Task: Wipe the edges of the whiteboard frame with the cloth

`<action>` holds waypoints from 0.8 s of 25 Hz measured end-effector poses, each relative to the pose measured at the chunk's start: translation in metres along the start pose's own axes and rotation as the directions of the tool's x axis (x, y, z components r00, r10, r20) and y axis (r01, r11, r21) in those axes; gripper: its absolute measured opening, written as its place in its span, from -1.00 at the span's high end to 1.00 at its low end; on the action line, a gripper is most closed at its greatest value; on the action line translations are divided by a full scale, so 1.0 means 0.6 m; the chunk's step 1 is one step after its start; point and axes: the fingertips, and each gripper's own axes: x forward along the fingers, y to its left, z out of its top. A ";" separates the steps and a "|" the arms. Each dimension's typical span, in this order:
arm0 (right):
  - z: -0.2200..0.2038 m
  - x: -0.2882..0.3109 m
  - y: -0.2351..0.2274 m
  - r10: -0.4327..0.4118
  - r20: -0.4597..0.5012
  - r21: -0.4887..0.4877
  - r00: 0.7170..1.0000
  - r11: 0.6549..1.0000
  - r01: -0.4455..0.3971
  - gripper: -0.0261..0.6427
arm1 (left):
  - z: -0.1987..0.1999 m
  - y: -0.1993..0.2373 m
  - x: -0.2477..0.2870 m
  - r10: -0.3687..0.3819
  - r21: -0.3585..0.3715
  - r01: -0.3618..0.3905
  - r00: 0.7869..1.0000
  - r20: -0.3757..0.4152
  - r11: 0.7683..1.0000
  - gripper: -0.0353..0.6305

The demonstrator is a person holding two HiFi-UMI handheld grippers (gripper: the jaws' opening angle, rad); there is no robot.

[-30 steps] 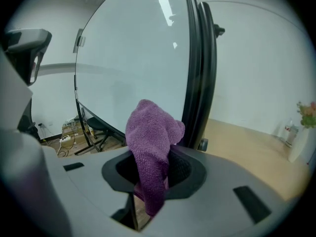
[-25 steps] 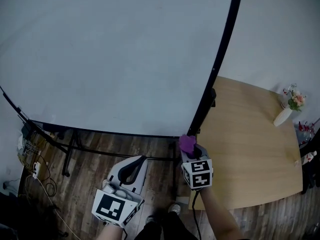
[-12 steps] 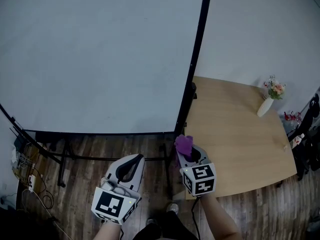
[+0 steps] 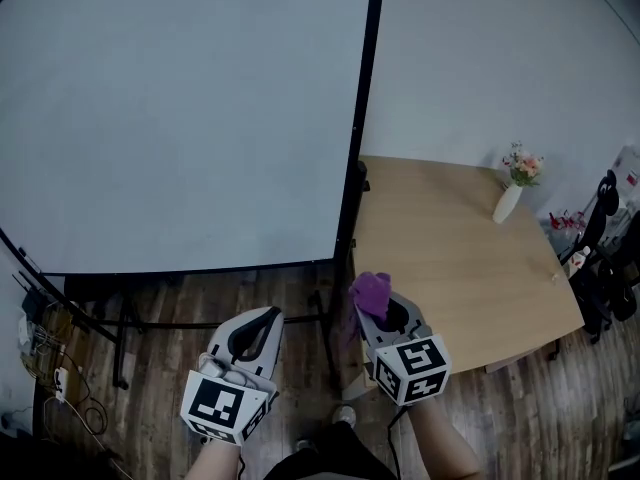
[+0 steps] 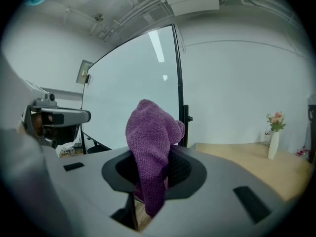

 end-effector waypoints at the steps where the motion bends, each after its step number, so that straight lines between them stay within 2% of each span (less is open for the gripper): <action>1: 0.006 -0.009 0.002 0.002 0.011 0.004 1.000 1.000 -0.002 0.61 | 0.001 -0.002 -0.001 -0.005 0.000 0.005 1.000 0.002 1.000 0.84; 10: 0.050 -0.080 0.031 0.025 0.102 0.019 0.994 0.999 -0.027 0.61 | 0.017 -0.023 -0.019 -0.031 0.006 0.031 0.999 0.022 1.000 0.84; 20: 0.065 -0.114 0.056 0.026 0.153 0.018 0.988 0.999 -0.029 0.61 | 0.022 -0.034 -0.036 -0.056 0.018 0.055 0.998 0.035 0.998 0.84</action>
